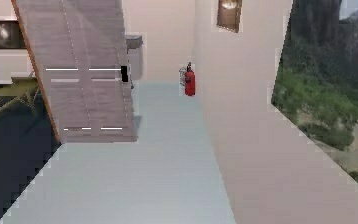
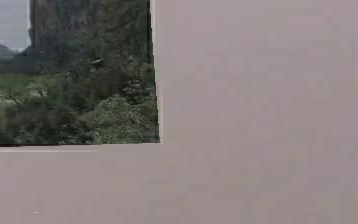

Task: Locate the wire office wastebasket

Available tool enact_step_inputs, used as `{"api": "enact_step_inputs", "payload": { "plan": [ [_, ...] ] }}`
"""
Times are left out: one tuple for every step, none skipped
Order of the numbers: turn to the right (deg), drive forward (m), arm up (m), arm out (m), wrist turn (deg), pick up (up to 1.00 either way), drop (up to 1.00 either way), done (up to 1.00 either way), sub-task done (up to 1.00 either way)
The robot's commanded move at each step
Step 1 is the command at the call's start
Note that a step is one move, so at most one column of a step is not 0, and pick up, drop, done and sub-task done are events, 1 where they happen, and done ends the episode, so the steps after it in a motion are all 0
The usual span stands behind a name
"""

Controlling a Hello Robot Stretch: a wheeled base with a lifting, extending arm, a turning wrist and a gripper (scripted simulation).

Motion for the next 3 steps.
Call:
{"api": "enact_step_inputs", "payload": {
  "plan": [
    [0.0,1.00,0.00,0.00,0.0,0.00,0.00,0.00,0.00],
    [0.0,1.00,0.00,0.00,0.0,0.00,0.00,0.00,0.00],
    [-3.0,0.00,0.00,0.00,0.0,0.00,0.00,0.00,0.00]
  ]
}}
